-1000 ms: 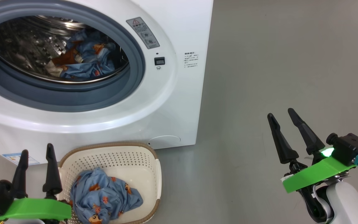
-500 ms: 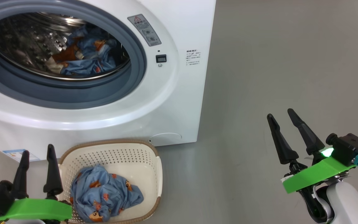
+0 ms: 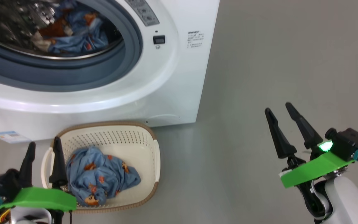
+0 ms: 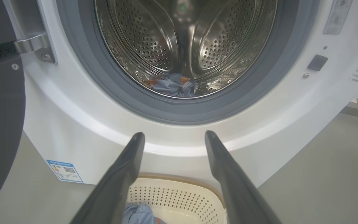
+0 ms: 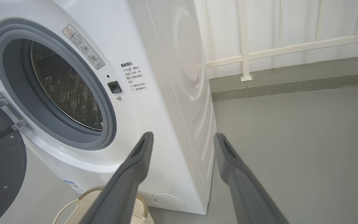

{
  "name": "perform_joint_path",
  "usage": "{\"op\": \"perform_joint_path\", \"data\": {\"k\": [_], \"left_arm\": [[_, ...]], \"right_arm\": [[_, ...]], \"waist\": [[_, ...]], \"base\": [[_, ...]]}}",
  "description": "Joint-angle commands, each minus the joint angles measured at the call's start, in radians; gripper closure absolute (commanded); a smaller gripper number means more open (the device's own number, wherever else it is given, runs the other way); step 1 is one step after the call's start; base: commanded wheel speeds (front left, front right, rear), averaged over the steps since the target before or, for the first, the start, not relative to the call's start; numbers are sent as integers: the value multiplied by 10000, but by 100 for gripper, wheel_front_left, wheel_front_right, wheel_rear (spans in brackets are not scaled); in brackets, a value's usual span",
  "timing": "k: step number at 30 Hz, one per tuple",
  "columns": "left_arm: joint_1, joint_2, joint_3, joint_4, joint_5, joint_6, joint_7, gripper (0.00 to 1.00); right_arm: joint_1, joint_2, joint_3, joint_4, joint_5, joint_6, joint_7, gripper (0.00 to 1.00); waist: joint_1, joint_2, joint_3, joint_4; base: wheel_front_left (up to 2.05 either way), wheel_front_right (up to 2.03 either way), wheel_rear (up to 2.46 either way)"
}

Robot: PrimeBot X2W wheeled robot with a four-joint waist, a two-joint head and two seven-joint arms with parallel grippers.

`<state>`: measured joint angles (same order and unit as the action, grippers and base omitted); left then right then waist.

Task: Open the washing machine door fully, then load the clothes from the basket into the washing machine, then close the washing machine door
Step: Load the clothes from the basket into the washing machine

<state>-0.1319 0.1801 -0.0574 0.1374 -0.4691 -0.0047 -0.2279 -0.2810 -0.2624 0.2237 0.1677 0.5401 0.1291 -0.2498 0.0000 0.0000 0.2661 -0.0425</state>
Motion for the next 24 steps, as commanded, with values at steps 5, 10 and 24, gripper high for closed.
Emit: {"op": "perform_joint_path", "data": {"k": [5,10,24], "left_arm": [[-749,311,269,214,19,-69,-34,0],[-1238,367,268,634,0,-144,-96,0],[-2305,689,179,1593,-5,-313,-12,0]], "right_arm": [[-475,-40,177,-382,17,16,-120,0],[-794,-1,188,-456,-18,16,-120,0],[-1385,270,151,-622,-74,16,-120,0]], "waist": [[0,0,955,-80],[0,0,1633,-222],[0,0,3135,-560]], "base": [[0,0,0],[0,0,0],[0,0,0]]}}
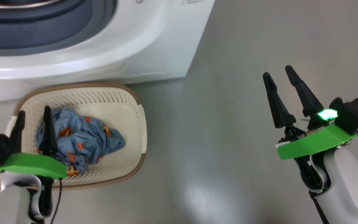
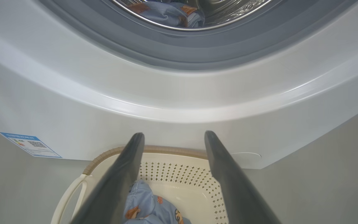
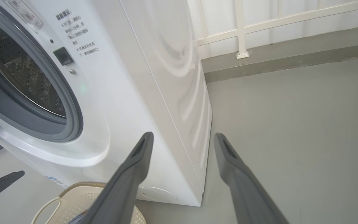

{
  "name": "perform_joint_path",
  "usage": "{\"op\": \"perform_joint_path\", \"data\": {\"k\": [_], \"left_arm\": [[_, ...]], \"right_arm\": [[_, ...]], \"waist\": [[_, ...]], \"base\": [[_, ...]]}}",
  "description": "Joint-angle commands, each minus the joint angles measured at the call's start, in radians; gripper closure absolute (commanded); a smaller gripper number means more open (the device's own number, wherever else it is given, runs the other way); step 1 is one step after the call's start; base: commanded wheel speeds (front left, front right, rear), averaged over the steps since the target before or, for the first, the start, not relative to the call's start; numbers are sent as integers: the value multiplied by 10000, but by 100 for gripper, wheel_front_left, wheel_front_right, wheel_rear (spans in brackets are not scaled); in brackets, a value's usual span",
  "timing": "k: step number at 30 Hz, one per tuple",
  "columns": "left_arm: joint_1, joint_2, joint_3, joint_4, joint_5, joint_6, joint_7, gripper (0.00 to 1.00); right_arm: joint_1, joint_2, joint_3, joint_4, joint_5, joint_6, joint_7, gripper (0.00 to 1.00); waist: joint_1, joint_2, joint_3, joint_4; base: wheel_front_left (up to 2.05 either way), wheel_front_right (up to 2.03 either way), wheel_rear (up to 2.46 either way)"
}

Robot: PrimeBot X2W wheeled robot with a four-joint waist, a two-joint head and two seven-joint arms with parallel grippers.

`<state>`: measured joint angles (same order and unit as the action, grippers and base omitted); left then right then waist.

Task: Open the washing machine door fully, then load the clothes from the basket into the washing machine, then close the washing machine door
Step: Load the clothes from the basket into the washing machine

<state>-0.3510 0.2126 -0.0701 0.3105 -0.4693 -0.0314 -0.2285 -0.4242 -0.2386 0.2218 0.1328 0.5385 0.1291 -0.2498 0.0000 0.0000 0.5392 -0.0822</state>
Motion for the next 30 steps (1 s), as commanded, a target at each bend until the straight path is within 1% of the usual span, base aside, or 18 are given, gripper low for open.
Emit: {"op": "perform_joint_path", "data": {"k": [1,5,10,19,24,30], "left_arm": [[-202,397,304,-45,-13,-65,6,0],[-551,528,308,476,-70,-120,123,0],[-1142,725,208,1546,-66,-223,360,0],[-2701,986,-149,4368,-169,-671,675,0],[-3509,1079,-268,5871,-288,-800,816,0],[-4180,1234,-346,7310,-438,-889,881,0]], "right_arm": [[4,59,173,-283,-64,16,-120,0],[-163,163,183,-326,-89,16,-120,0],[-367,252,234,-389,-116,16,-120,0],[-796,400,401,-451,-100,16,-120,0],[-952,494,421,-508,-105,16,-120,0],[-1038,610,440,-573,-111,16,-120,0]], "waist": [[0,0,514,-185],[0,0,902,-258],[0,0,1342,-356],[0,0,2156,-798],[0,0,2560,-1121],[0,0,2971,-1442]], "base": [[0,0,0],[0,0,0],[0,0,0],[0,0,0],[0,0,0],[0,0,0]]}}
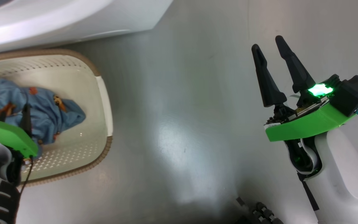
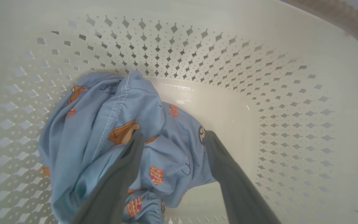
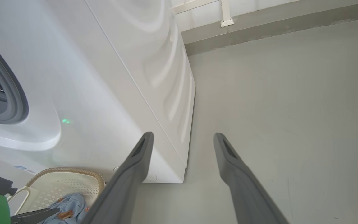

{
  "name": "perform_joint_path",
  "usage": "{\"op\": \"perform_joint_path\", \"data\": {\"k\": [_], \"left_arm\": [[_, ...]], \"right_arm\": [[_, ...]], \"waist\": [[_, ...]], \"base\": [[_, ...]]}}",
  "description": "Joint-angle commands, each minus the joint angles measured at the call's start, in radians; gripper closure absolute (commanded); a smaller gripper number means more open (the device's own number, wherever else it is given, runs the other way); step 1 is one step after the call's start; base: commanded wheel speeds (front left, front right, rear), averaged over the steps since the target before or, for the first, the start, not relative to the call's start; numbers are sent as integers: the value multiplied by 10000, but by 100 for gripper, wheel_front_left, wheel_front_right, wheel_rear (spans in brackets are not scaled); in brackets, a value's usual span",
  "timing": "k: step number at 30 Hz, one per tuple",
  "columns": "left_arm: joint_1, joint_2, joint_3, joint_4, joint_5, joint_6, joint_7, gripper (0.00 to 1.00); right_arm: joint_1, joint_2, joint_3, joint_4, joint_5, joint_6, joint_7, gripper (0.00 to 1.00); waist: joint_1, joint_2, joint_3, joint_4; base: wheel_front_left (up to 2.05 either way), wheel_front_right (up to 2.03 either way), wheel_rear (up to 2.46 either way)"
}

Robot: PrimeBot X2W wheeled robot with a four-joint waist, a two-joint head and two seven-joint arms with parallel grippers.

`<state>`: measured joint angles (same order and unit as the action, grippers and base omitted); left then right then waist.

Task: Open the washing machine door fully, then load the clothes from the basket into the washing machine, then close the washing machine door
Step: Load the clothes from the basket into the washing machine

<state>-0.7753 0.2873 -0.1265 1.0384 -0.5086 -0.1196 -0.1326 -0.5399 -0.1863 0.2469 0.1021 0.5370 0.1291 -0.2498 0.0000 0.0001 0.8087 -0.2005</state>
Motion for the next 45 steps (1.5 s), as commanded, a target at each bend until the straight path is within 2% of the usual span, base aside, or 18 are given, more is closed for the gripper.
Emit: {"op": "perform_joint_path", "data": {"k": [1,11,14,23,27,33,34,35,36,37,45], "left_arm": [[-25,523,210,222,-61,-16,-109,0],[-921,652,108,1594,-189,-34,-6,0],[-1150,625,88,1867,-210,52,33,0],[-1522,1025,7,2297,-192,419,428,0],[-1546,1023,-283,2373,-101,179,1093,0],[-1693,929,-547,2205,-147,-54,798,0],[-1708,902,-584,2208,-156,-65,759,6],[-1709,876,-617,2213,-171,-74,738,26],[-1713,874,-649,2222,-192,-82,751,76],[-1713,874,-686,2230,-210,-89,771,100],[-1522,602,-1104,2029,-452,-108,649,100]], "right_arm": [[104,109,206,-277,-97,16,-120,0],[9,170,243,-403,-144,16,-120,0],[-37,222,290,-448,-152,16,-120,0],[-121,311,344,-522,-160,16,-120,0],[-123,350,396,-530,-157,16,-120,0],[-97,332,349,-520,-183,16,-120,0],[-100,339,352,-502,-194,16,-120,0],[-105,348,364,-484,-203,16,-120,0],[-112,352,376,-467,-208,16,-120,0],[-118,353,386,-454,-211,16,-120,0],[-151,294,390,-409,-235,16,-120,0]], "waist": [[0,-1,349,-319],[0,-1,1069,-726],[0,-1,1264,-824],[0,-1,1785,-1118],[0,-1,1871,-1196],[0,-1,1943,-1185],[0,-1,1931,-1176],[0,-1,1915,-1169],[0,-1,1894,-1159],[0,-1,1872,-1148],[0,-1,1556,-961]], "base": [[0,0,0],[0,0,0],[0,0,0],[0,0,0],[0,0,0],[0,0,0],[0,0,0],[0,0,0],[0,0,0],[0,0,0],[0,0,0]]}}
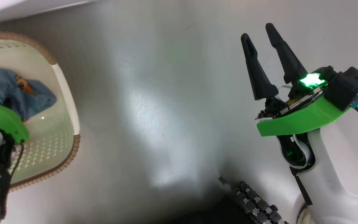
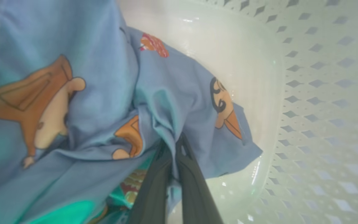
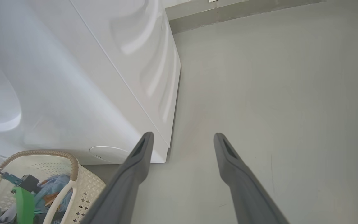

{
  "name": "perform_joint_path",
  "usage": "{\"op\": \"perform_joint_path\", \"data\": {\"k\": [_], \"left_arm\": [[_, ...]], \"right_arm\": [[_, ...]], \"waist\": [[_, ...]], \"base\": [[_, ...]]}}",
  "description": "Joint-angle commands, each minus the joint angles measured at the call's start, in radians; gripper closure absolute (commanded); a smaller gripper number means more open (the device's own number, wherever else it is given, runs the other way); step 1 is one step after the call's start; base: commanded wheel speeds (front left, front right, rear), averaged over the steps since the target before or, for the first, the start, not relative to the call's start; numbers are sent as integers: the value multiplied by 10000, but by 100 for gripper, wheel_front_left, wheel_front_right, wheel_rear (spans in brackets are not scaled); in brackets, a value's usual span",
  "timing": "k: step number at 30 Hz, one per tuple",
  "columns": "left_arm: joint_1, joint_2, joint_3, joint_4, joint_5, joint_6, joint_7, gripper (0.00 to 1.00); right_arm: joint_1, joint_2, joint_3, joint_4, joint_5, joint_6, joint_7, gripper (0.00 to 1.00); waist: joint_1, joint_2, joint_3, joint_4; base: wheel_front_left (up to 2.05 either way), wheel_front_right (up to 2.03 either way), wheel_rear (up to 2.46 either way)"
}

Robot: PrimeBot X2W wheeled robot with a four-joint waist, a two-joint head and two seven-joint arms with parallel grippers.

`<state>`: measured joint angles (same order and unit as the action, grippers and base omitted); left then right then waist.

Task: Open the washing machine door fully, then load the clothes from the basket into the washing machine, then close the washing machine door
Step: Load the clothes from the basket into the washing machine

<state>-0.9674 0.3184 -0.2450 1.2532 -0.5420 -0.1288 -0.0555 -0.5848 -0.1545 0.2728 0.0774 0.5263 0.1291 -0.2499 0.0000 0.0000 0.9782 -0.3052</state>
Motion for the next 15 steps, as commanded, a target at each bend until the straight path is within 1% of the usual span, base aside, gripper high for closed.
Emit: {"op": "perform_joint_path", "data": {"k": [1,3,5,9,15], "left_arm": [[465,275,26,-186,-192,-16,-145,100],[774,233,-418,-489,-195,-17,-336,100],[883,196,-443,-600,-333,-17,-487,100],[1357,112,-581,-911,-772,-18,-1158,100],[2093,170,-916,-1498,-1339,-18,-1804,100]], "right_arm": [[295,-24,126,-165,-128,16,-118,0],[287,-15,137,-148,-132,16,-118,0],[286,-11,124,-147,-126,16,-118,0],[309,-10,104,-92,-103,16,-118,0],[421,-62,73,43,-58,16,-118,0]], "waist": [[0,0,-211,117],[0,0,-476,196],[0,0,-577,233],[0,0,-1017,400],[0,0,-1739,637]], "base": [[0,0,0],[0,0,0],[0,0,0],[0,0,0],[0,0,0]]}}
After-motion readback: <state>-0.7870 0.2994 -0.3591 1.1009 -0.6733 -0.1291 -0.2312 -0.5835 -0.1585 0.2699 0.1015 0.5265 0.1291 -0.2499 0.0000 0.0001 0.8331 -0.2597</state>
